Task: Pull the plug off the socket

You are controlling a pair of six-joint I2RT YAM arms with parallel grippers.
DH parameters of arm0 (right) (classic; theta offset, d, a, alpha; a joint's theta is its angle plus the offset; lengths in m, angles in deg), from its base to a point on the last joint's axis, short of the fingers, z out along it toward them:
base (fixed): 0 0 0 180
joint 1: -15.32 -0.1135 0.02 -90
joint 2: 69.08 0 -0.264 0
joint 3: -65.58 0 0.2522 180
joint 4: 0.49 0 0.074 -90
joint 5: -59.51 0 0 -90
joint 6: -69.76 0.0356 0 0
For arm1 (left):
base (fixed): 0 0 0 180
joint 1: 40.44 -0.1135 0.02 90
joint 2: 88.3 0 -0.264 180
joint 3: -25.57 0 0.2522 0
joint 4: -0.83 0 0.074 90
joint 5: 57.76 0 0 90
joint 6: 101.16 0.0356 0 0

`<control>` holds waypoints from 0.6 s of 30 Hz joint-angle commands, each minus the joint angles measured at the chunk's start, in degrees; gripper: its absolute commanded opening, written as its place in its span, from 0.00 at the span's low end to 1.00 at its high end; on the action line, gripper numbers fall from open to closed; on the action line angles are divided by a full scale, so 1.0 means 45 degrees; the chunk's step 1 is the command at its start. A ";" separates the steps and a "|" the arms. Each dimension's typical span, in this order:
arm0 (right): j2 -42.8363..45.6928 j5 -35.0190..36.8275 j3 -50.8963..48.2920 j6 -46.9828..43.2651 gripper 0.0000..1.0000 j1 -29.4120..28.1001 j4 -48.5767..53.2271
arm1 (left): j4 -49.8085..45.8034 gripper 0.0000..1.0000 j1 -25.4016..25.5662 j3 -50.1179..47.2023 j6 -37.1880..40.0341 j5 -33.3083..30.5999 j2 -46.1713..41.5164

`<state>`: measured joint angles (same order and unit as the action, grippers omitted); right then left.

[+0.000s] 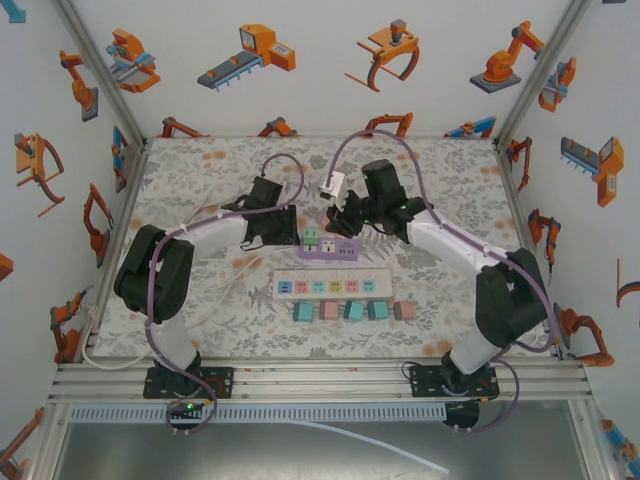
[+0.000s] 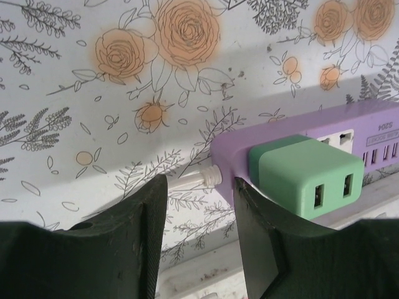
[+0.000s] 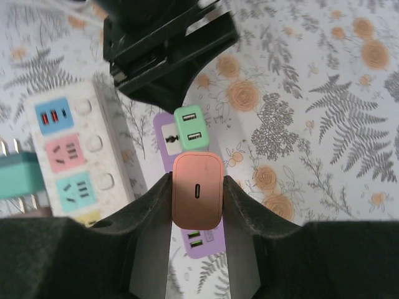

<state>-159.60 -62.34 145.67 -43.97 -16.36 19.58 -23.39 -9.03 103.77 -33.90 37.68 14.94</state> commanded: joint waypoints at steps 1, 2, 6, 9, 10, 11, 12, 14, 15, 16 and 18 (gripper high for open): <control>0.0947 0.0894 -0.0402 0.3444 0.10 0.0048 -0.1423 | -0.1799 0.47 -0.0125 -0.0188 0.0660 -0.0191 -0.0257; 0.1152 0.0993 -0.0423 0.4052 0.10 0.0048 -0.1293 | -0.1678 0.48 -0.0117 -0.0202 0.0697 0.0115 -0.0431; 0.2086 0.1158 -0.0677 0.6118 0.07 0.0049 -0.1040 | -0.1404 0.49 -0.0116 -0.0365 0.0774 0.0944 -0.1348; 0.2928 0.1933 -0.1352 0.8524 0.06 0.0048 -0.1683 | -0.0890 0.49 -0.0146 -0.0886 0.0746 0.1422 -0.2377; 0.3163 0.2094 -0.1576 0.9181 0.05 0.0048 -0.1815 | -0.0714 0.49 -0.0138 -0.1040 0.0753 0.1652 -0.2770; 0.3412 0.2267 -0.1785 0.9858 0.06 0.0048 -0.1884 | -0.0379 0.49 -0.0117 -0.1288 0.0796 0.2008 -0.3225; 0.3680 0.2515 -0.2051 1.0446 0.06 0.0030 -0.1924 | 0.0032 0.49 -0.0109 -0.1594 0.0847 0.2445 -0.3703; 0.4216 0.3073 -0.2630 1.1418 0.06 -0.0001 -0.1968 | 0.0651 0.49 -0.0054 -0.2111 0.1008 0.3189 -0.4609; 0.4557 0.3353 -0.2940 1.1824 0.06 -0.0025 -0.1987 | 0.0861 0.49 0.0027 -0.2348 0.1122 0.3434 -0.5031; 0.4883 0.3663 -0.3231 1.2194 0.06 -0.0075 -0.2015 | 0.0973 0.49 0.0129 -0.2544 0.1237 0.3596 -0.5422; 0.5646 0.4394 -0.4059 1.2984 0.06 -0.0391 -0.2262 | 0.1113 0.49 0.0555 -0.2934 0.1706 0.3847 -0.6221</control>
<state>-138.16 -48.40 130.81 4.25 -16.78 12.13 -21.44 -8.50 92.87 -30.08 49.74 -9.24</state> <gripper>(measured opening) 0.352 0.491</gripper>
